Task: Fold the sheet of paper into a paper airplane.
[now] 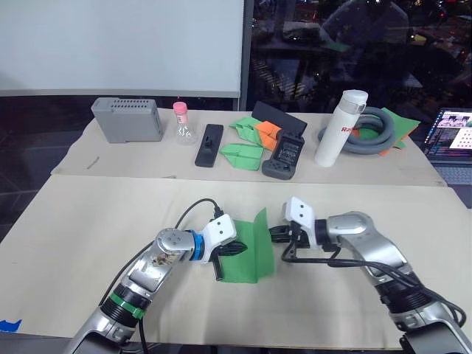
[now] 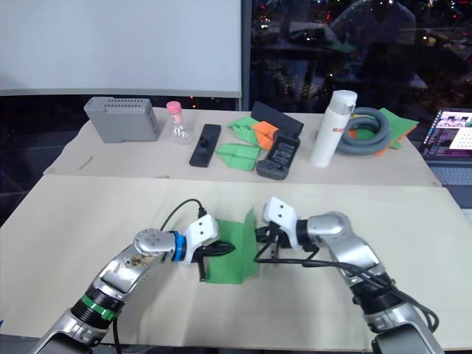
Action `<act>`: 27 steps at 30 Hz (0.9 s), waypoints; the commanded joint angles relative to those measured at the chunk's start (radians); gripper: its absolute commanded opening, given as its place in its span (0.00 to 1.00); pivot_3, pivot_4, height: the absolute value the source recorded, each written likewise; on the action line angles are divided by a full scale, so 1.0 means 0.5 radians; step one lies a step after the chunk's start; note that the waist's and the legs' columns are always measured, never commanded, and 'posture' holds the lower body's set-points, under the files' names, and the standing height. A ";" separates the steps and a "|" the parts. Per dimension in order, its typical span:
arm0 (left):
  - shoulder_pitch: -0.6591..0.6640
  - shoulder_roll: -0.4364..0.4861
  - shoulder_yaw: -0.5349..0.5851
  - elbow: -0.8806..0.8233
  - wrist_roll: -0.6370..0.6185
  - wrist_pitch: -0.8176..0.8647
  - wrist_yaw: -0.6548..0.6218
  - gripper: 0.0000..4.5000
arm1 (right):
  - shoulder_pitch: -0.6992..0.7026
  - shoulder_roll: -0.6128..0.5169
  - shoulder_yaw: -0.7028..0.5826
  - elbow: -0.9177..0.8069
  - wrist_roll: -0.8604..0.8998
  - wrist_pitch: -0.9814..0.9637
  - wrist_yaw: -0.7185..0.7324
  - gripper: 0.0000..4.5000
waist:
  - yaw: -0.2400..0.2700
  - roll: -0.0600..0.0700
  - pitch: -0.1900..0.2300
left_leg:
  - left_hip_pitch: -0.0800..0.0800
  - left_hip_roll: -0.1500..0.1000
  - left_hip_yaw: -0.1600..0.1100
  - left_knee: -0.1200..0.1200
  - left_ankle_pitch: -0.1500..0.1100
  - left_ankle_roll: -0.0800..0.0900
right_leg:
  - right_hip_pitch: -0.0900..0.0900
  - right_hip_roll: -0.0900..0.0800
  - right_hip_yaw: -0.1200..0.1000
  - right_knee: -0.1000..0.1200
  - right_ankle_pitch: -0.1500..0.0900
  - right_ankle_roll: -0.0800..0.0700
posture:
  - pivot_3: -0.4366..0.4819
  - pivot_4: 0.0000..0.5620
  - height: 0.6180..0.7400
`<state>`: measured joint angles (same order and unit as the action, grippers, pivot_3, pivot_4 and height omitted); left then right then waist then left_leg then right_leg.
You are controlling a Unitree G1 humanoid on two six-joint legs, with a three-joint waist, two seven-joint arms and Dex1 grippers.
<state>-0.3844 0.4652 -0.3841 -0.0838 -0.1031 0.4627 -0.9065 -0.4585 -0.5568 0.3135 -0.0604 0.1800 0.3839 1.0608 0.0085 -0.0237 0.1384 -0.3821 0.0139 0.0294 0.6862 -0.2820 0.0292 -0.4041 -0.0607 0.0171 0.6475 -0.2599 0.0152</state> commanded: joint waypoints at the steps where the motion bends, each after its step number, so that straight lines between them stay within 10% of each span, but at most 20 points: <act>1: 0.065 0.044 -0.023 0.030 0.043 0.068 0.015 0.00 | -0.051 0.039 0.022 -0.003 -0.023 0.017 -0.024 0.01 | 0.002 0.000 0.000 | 0.000 0.000 0.000 0.000 0.000 0.000 | 0.000 0.000 0.000 0.000 0.000 0.000 | 0.48 0.27 1.00; 27: 0.218 0.240 0.751 -0.295 -0.420 0.019 0.059 0.00 | -0.051 0.263 0.331 0.285 -0.323 0.073 -0.113 0.01 | -0.046 0.001 0.000 | 0.002 0.002 -0.003 -0.003 0.000 -0.001 | -0.003 -0.005 -0.001 0.003 0.000 -0.001 | 0.48 0.27 1.00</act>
<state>-0.2517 0.5920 -0.0201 -0.1899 -0.2806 0.4861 -0.8651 -0.4990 -0.4113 0.4308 0.0527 0.0624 0.3811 1.0149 -0.0145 -0.0233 0.1383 -0.3807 0.0146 0.0280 0.6846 -0.2820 0.0287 -0.4053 -0.0643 0.0163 0.6488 -0.2597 0.0149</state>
